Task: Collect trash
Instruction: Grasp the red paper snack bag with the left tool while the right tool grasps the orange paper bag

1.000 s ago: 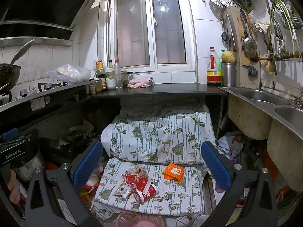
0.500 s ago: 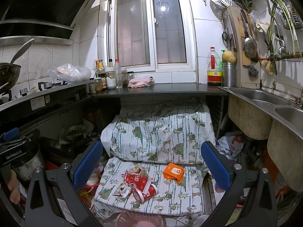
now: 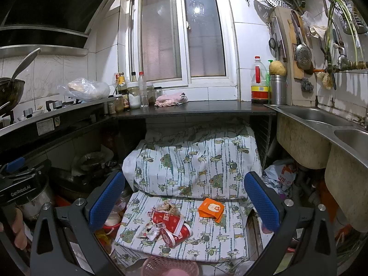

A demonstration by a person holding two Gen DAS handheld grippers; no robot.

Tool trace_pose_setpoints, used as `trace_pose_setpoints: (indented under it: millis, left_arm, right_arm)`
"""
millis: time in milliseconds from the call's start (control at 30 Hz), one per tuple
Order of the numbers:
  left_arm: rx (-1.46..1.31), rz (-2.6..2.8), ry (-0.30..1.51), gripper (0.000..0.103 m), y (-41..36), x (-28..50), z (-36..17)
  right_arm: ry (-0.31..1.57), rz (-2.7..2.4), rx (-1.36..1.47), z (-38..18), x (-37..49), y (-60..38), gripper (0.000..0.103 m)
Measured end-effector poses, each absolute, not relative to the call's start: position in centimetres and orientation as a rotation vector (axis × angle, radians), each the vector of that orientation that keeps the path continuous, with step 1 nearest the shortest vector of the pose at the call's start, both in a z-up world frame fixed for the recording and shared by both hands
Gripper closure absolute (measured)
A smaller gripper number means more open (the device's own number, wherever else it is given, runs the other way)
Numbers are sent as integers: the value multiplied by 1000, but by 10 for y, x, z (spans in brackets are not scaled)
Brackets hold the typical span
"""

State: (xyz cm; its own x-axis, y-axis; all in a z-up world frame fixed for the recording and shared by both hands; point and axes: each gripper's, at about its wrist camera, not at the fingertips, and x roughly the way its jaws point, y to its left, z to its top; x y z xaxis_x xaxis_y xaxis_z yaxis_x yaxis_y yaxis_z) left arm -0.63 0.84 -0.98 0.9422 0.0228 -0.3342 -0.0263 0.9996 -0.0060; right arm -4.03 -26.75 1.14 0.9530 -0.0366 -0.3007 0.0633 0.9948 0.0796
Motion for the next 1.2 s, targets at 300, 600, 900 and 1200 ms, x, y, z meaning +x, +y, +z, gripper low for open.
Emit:
trace_pose_setpoints:
  millis: [300,600,900,1200]
  left_arm:
    - [-41,4,390,0,13,15,-12]
    - [-93,-25,433,0,15,67,-30]
    - [22,-20,562,0,-16,168,-90]
    - [-35,-276,858,10,-67,273,-192]
  right_arm:
    - [329,-57,100,3,-24,-266,0]
    - [399,-76,20,-31,39,-263,3]
    - [684,42,76,-105,131,-276,40]
    - [860,-10,228,-182,214,-311,66]
